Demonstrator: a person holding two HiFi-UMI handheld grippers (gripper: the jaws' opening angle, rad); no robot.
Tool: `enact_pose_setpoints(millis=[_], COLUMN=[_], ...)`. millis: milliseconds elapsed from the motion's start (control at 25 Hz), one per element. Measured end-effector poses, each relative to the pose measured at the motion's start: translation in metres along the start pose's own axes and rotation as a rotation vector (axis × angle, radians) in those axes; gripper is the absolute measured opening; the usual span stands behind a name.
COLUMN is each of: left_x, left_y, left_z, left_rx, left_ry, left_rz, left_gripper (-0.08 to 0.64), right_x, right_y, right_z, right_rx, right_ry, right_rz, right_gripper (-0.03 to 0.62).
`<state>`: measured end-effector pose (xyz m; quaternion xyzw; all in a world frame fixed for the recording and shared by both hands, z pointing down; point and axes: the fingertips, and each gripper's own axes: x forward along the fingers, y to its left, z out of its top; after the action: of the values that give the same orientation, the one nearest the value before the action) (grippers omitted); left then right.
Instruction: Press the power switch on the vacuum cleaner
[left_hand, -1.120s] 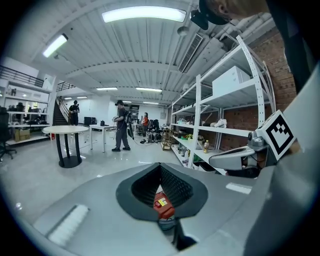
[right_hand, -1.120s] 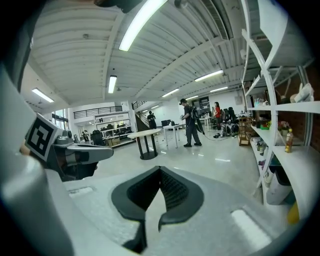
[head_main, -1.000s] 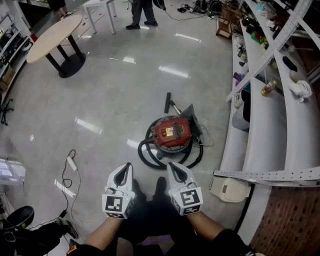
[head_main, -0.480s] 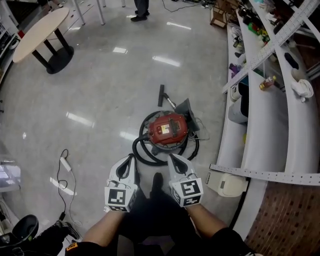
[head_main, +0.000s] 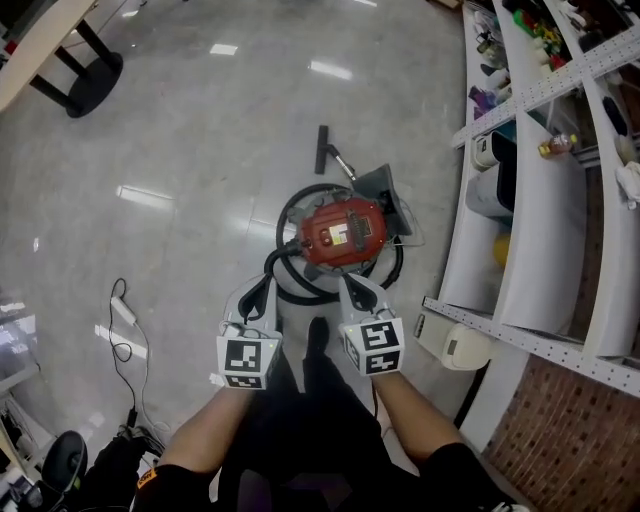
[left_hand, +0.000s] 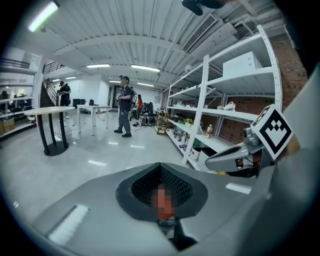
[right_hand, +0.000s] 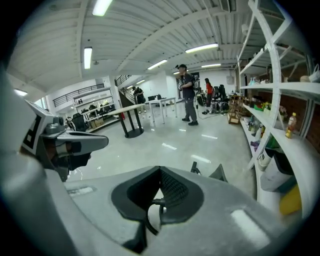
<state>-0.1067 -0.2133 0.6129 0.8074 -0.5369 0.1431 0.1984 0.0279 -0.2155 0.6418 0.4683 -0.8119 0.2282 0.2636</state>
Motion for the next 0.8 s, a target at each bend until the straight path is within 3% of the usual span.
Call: enact_pose_setpoints(millis=[480, 800], left_x=[0.103, 0.147], left_y=[0.028, 0.034], left_z=[-0.078, -0.145], left_rx=[0.084, 0.088], left_ry=[0.178, 0.281], left_rz=[-0.071, -0.100], left_gripper=[0.015, 0.015], right_x=[0.121, 0.177], right_y=[-0.034, -0.055], right_z=[-0.075, -0.130], right_rx=[0.031, 0.051], right_ry=[0.264, 0.393], right_rz=[-0.026, -0.057], right_gripper=[-0.008, -0.008])
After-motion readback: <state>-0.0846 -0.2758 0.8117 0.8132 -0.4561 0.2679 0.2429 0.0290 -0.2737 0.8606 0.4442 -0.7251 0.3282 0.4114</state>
